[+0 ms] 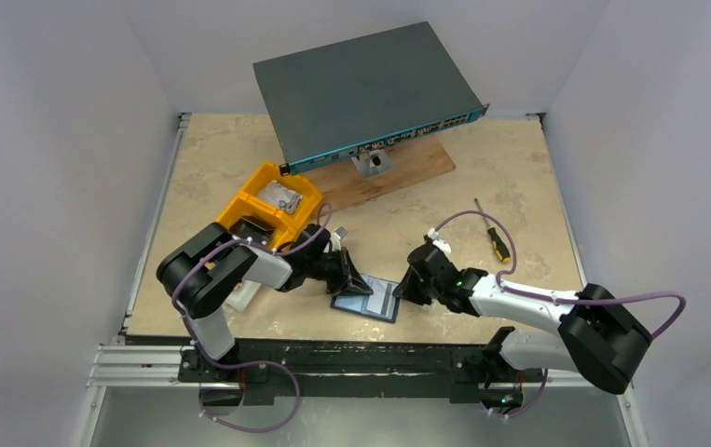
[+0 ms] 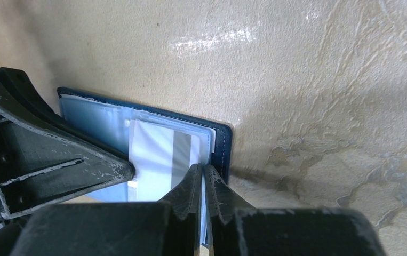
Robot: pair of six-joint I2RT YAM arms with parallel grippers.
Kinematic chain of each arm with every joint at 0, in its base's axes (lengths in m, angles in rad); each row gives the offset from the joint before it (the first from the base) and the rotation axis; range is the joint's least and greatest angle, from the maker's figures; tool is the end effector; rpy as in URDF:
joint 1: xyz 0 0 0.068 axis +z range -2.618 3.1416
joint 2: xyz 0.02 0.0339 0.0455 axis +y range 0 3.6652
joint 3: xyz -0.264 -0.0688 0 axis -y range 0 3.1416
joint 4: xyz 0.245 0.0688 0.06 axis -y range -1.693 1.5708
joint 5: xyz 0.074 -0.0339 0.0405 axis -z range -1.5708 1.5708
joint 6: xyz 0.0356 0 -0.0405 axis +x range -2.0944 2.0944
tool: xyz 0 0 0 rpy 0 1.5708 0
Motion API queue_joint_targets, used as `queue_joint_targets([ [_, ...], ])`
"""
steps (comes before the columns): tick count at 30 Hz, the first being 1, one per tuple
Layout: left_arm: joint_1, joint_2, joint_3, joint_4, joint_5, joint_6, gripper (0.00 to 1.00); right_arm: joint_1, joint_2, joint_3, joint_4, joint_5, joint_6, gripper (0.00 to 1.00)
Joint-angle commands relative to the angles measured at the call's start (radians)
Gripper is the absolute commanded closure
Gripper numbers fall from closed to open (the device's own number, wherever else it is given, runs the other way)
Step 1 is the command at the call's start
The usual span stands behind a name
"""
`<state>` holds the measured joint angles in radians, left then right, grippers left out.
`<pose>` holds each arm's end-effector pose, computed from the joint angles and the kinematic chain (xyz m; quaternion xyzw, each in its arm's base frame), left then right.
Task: Take the credit cards out of the card holder
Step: Remove the credit card from the card holder.
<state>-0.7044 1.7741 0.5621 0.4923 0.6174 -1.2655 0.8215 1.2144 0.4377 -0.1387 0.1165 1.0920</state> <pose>0.2099 -0.2054 0.0958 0.1197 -0.8686 0.4807 0.0131 0.1470 0.1519 0.1453 0.1460 0.9340 0.2309 0.2302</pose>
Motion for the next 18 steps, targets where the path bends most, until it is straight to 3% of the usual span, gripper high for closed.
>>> queue_joint_targets([
  [1, 0.027, -0.065, -0.005, -0.094, -0.053, 0.098, 1.00, -0.009, 0.014, -0.040, -0.171, 0.034, -0.033, 1.00],
  [18, 0.044, -0.183, -0.003, -0.275, -0.110, 0.194, 1.00, -0.010, 0.038, -0.016, -0.153, 0.034, -0.051, 1.00],
])
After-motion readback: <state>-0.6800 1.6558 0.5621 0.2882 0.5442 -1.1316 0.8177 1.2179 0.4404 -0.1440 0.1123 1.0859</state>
